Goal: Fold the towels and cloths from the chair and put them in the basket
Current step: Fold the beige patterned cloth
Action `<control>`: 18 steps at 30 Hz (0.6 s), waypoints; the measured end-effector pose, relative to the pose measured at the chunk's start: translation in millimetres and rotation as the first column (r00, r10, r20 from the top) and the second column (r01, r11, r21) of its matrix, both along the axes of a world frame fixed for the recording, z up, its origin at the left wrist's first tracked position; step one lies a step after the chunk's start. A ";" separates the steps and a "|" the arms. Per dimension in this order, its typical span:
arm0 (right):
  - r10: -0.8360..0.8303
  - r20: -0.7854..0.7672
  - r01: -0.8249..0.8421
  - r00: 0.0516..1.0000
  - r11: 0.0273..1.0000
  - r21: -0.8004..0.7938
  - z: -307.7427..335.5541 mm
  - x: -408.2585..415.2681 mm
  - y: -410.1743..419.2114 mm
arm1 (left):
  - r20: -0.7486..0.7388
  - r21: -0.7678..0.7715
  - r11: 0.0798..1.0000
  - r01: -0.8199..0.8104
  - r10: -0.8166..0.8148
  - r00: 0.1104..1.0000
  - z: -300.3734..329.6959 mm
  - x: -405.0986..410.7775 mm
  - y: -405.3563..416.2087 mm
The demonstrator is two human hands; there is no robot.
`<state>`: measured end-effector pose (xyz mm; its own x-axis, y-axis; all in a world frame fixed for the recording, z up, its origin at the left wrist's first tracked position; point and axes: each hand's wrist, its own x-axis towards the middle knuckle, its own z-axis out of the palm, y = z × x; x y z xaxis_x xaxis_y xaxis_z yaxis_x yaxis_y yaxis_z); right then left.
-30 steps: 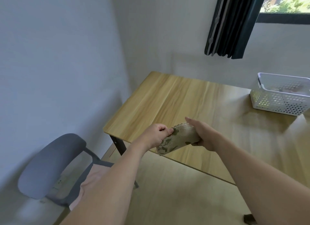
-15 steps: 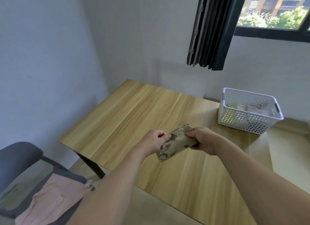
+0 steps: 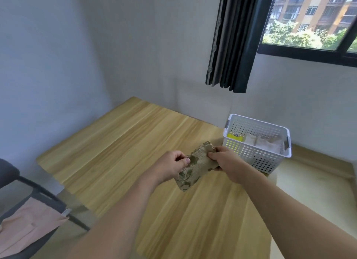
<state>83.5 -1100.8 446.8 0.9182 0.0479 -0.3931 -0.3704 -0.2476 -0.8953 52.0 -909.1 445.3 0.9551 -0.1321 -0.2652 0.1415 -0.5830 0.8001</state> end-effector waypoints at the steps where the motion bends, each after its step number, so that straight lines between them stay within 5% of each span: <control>1: 0.014 0.016 -0.014 1.000 1.000 -0.020 1.8 3.4 -17.1 | 0.007 0.011 1.000 0.008 -0.008 1.000 1.3 -1.2 -16.8; 9: 0.121 0.204 -0.075 0.971 0.973 -0.219 30.4 52.6 -120.7 | 0.146 0.100 0.995 -0.012 -0.003 0.989 22.0 28.6 -132.1; 18: 0.189 0.374 -0.023 0.908 0.914 -0.406 4.4 226.6 -207.8 | 0.304 0.281 0.935 -0.218 0.129 0.944 -9.0 194.5 -243.4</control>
<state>310.2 -1308.6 451.2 0.9971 0.0754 -0.0036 0.0439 -0.6183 -0.7847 246.5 -1152.5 436.3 0.9961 0.0872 0.0121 0.0619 -0.7919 0.6075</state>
